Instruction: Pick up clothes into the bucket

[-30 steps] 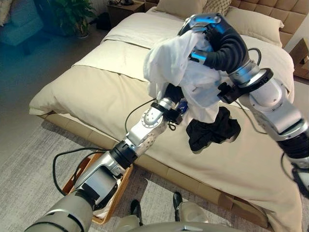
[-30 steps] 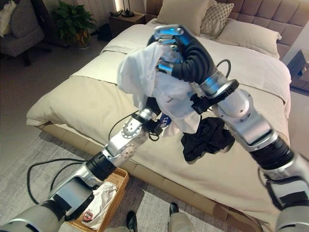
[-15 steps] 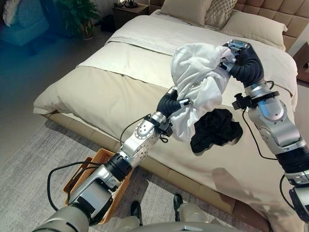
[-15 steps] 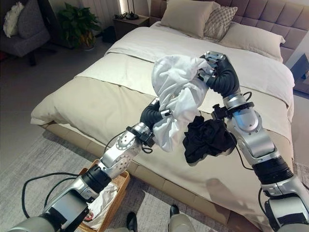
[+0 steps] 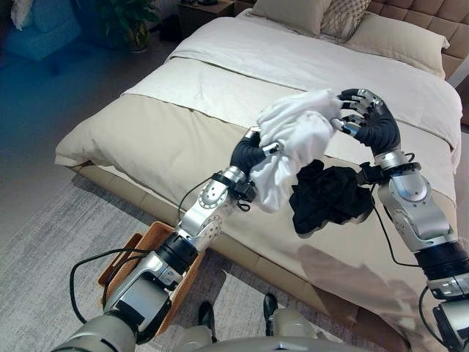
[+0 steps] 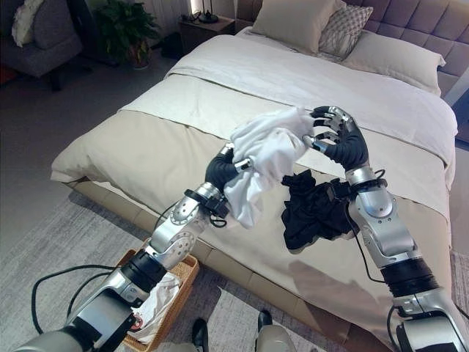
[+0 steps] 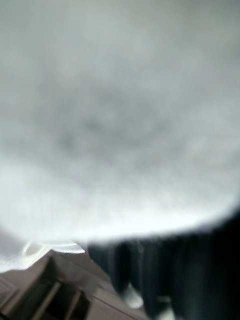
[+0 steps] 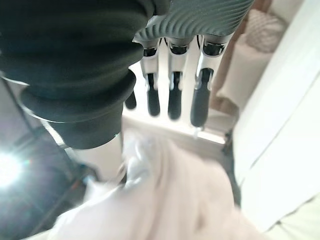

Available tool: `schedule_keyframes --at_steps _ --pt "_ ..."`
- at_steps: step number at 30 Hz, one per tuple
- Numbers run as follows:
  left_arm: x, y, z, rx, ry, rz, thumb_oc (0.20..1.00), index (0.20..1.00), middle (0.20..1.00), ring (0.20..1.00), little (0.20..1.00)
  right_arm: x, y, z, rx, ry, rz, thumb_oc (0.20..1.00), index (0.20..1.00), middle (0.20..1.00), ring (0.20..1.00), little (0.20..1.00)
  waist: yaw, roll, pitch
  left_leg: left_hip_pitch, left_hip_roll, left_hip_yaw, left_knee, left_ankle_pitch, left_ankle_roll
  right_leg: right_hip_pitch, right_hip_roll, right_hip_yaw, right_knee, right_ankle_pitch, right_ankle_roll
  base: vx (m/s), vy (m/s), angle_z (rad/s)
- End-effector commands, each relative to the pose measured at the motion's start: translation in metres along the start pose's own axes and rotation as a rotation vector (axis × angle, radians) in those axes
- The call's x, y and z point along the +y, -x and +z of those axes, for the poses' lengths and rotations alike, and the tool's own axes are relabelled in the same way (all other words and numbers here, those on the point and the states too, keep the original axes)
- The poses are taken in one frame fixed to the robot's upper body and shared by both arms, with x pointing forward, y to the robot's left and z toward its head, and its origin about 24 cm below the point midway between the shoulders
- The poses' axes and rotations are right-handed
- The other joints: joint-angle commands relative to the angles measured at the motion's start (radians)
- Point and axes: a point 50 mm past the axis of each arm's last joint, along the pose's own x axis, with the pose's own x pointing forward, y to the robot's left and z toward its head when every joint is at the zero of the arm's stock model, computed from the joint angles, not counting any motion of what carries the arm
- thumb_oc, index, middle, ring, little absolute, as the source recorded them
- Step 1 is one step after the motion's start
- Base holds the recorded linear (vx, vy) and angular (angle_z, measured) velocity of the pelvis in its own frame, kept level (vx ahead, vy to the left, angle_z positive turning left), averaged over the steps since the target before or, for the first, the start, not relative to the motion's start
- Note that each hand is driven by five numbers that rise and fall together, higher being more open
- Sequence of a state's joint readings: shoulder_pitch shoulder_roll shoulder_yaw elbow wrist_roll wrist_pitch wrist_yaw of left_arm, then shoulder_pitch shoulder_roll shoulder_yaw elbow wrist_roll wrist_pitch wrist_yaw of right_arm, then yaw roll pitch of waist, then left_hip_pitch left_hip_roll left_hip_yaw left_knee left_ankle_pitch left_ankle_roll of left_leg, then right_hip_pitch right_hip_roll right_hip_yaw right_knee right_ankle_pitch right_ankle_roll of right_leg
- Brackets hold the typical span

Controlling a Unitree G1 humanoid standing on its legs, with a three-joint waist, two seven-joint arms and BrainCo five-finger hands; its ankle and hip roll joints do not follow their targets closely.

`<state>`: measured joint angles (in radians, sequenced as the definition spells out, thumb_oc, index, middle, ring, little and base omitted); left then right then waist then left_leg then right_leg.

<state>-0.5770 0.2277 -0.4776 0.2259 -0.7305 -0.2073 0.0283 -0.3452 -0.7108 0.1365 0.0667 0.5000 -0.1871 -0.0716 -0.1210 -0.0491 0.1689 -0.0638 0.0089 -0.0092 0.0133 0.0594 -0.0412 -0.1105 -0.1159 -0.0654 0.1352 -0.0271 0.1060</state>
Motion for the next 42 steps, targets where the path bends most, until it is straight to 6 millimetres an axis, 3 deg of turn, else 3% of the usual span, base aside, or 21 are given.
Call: schedule_keyframes --at_steps 1,5,6,7,8,9,10,13,14,16,17,18,23,24,25,26,27,29,33,39,42 --pt "0.006 -0.003 0.051 -0.258 -0.089 0.04 0.2 0.2 0.2 0.2 0.2 -0.007 0.004 0.006 -0.06 -0.039 -0.055 1.0 1.0 1.0 1.0 1.0 0.022 -0.041 0.015 -0.038 -0.042 -0.009 0.133 -0.125 0.018 0.014 -0.046 -0.006 0.025 0.015 0.04 0.01 -0.014 0.05" --pt "0.02 0.004 0.067 -0.317 -0.194 0.096 0.2 0.2 0.2 0.2 0.2 -0.006 0.022 -0.016 0.025 -0.079 -0.073 1.0 1.0 1.0 1.0 1.0 0.025 -0.037 0.017 -0.042 -0.043 -0.012 0.137 -0.127 0.018 0.01 -0.045 -0.007 0.031 0.01 0.038 0.0 -0.004 0.01" --pt "0.031 0.01 0.079 -0.362 -0.249 0.138 0.2 0.2 0.2 0.2 0.2 -0.007 0.036 -0.033 0.095 -0.098 -0.095 1.0 1.0 1.0 1.0 1.0 0.026 -0.032 0.021 -0.044 -0.044 -0.016 0.137 -0.126 0.018 0.009 -0.046 -0.009 0.033 0.008 0.037 0.0 0.0 0.0" --pt "0.031 0.01 0.079 -0.362 -0.249 0.139 0.2 0.2 0.2 0.2 0.2 -0.006 0.036 -0.033 0.095 -0.098 -0.095 1.0 1.0 1.0 1.0 1.0 0.026 -0.033 0.02 -0.044 -0.044 -0.016 0.137 -0.126 0.018 0.009 -0.046 -0.009 0.033 0.008 0.037 0.01 -0.013 0.06" --pt "0.04 0.016 0.09 -0.404 -0.298 0.179 0.2 0.2 0.2 0.2 0.2 -0.005 0.052 -0.052 0.172 -0.128 -0.121 1.0 1.0 1.0 1.0 1.0 0.027 -0.03 0.024 -0.047 -0.045 -0.018 0.14 -0.128 0.017 0.006 -0.046 -0.011 0.037 0.004 0.036 0.0 -0.009 0.07" --pt "0.04 0.016 0.09 -0.403 -0.298 0.179 0.2 0.2 0.2 0.2 0.2 -0.005 0.052 -0.052 0.173 -0.129 -0.121 1.0 1.0 1.0 1.0 1.0 0.027 -0.03 0.023 -0.047 -0.045 -0.018 0.14 -0.128 0.017 0.006 -0.046 -0.011 0.037 0.004 0.036 0.0 -0.013 0.09" --pt "0.049 0.022 0.099 -0.437 -0.337 0.221 0.2 0.2 0.2 0.2 0.2 -0.006 0.068 -0.072 0.262 -0.144 -0.157 1.0 1.0 1.0 1.0 1.0 0.029 -0.027 0.027 -0.049 -0.046 -0.019 0.143 -0.13 0.017 0.003 -0.047 -0.013 0.042 0.001 0.036 0.0 -0.005 0.07" --pt "0.056 0.029 0.111 -0.48 -0.413 0.257 0.2 0.2 0.2 0.2 0.2 -0.008 0.082 -0.089 0.341 -0.132 -0.2 1.0 1.0 1.0 1.0 1.0 0.03 -0.024 0.031 -0.052 -0.047 -0.02 0.144 -0.131 0.017 -0.001 -0.048 -0.014 0.047 -0.001 0.036 0.0 -0.001 0.05" --pt "0.065 0.039 0.124 -0.518 -0.489 0.3 0.2 0.2 0.2 0.2 0.2 -0.01 0.099 -0.109 0.443 -0.124 -0.255 1.0 1.0 1.0 1.0 1.0 0.035 -0.018 0.042 -0.061 -0.047 -0.022 0.151 -0.133 0.016 -0.01 -0.05 -0.013 0.054 -0.001 0.036 -0.03 0.007 0.06" --pt "0.07 0.043 0.13 -0.535 -0.539 0.327 0.2 0.2 0.2 0.2 0.2 -0.009 0.105 -0.117 0.482 -0.114 -0.271 1.0 1.0 1.0 1.0 1.0 0.036 -0.017 0.046 -0.069 -0.047 -0.024 0.157 -0.134 0.016 -0.018 -0.051 -0.011 0.06 -0.002 0.035 -0.04 0.008 0.04" --pt "0.08 0.056 0.143 -0.553 -0.689 0.383 0.2 0.2 0.2 0.2 0.2 -0.011 0.125 -0.135 0.581 -0.096 -0.325 1.0 1.0 1.0 1.0 1.0 0.042 -0.013 0.059 -0.084 -0.047 -0.027 0.168 -0.134 0.015 -0.03 -0.05 -0.011 0.069 -0.003 0.035 -0.05 0.007 0.0" --pt "0.085 0.061 0.148 -0.562 -0.743 0.419 0.2 0.2 0.2 0.2 0.2 -0.012 0.133 -0.14 0.614 -0.081 -0.348 1.0 1.0 1.0 1.0 1.0 0.044 -0.011 0.067 -0.09 -0.048 -0.028 0.172 -0.133 0.015 -0.038 -0.05 -0.011 0.073 -0.003 0.034 -0.07 0.002 0.01" --pt "0.118 0.089 0.155 -0.497 -0.954 0.607 0.2 0.2 0.2 0.2 0.2 -0.01 0.184 -0.175 0.86 -0.025 -0.447 1.0 1.0 1.0 1.0 1.0 0.054 -0.005 0.113 -0.15 -0.044 -0.042 0.206 -0.127 0.01 -0.088 -0.049 -0.018 0.098 -0.005 0.027 -0.07 -0.007 0.07" --pt "0.118 0.089 0.155 -0.498 -0.956 0.608 0.2 0.2 0.2 0.2 0.2 -0.01 0.183 -0.175 0.859 -0.025 -0.446 1.0 1.0 1.0 1.0 1.0 0.052 -0.006 0.112 -0.153 -0.044 -0.043 0.208 -0.128 0.01 -0.09 -0.049 -0.019 0.1 -0.006 0.027 -0.1 -0.011 0.14" --pt "0.137 0.101 0.156 -0.433 -1.05 0.695 0.2 0.2 0.2 0.2 0.2 -0.007 0.197 -0.182 0.93 0.002 -0.439 1.0 1.0 1.0 1.0 1.0 0.057 -0.008 0.147 -0.192 -0.043 -0.05 0.244 -0.128 0.007 -0.12 -0.053 -0.023 0.122 -0.009 0.022 -0.08 -0.014 0.13" --pt "0.137 0.101 0.157 -0.434 -1.051 0.696 0.2 0.2 0.2 0.2 0.2 -0.006 0.196 -0.182 0.929 0.001 -0.438 1.0 1.0 1.0 1.0 1.0 0.055 -0.009 0.146 -0.196 -0.043 -0.051 0.248 -0.13 0.007 -0.123 -0.053 -0.024 0.125 -0.01 0.022 -0.14 -0.037 0.09" --pt "0.154 0.113 0.155 -0.381 -1.085 0.785 0.2 0.2 0.2 0.2 0.2 -0.001 0.206 -0.186 0.965 0.015 -0.419 1.0 1.0 1.0 1.0 1.0 0.054 -0.014 0.182 -0.238 -0.041 -0.056 0.3 -0.142 0.002 -0.156 -0.054 -0.022 0.158 -0.021 0.015 -0.07 -0.02 0.06" --pt "0.166 0.121 0.153 -0.328 -1.125 0.844 0.2 0.2 0.2 0.2 0.2 0.003 0.214 -0.189 0.996 0.018 -0.402 1.0 1.0 1.0 1.0 1.0 0.052 -0.023 0.197 -0.276 -0.036 -0.055 0.333 -0.142 -0.001 -0.186 -0.048 -0.018 0.169 -0.013 0.009 -0.06 -0.022 0.15" --pt "0.19 0.141 0.153 -0.245 -1.162 0.974 0.2 0.2 0.2 0.2 0.2 0.011 0.211 -0.189 0.989 0.048 -0.334 1.0 1.0 1.0 1.0 1.0 0.061 -0.053 0.249 -0.36 -0.018 -0.056 0.402 -0.155 -0.004 -0.272 -0.029 -0.002 0.212 -0.017 0.005 -0.1 -0.016 0.04" --pt "0.208 0.134 0.159 -0.201 -1.15 1.045 0.2 0.2 0.2 0.2 0.2 0.013 0.186 -0.18 0.874 0.048 -0.315 1.0 1.0 1.0 1.0 1.0 0.057 -0.078 0.341 -0.515 -0.02 -0.072 0.502 -0.158 0.0 -0.419 -0.022 0.007 0.322 -0.044 -0.008 -0.11 0.0 -0.05" --pt "0.209 0.129 0.16 -0.178 -1.183 1.029 0.2 0.2 0.2 0.2 0.2 0.012 0.181 -0.177 0.843 0.047 -0.329 1.0 1.0 1.0 1.0 1.0 0.052 -0.083 0.351 -0.582 -0.02 -0.073 0.546 -0.166 0.002 -0.478 -0.024 0.003 0.362 -0.055 -0.013 -0.08 0.005 0.05"
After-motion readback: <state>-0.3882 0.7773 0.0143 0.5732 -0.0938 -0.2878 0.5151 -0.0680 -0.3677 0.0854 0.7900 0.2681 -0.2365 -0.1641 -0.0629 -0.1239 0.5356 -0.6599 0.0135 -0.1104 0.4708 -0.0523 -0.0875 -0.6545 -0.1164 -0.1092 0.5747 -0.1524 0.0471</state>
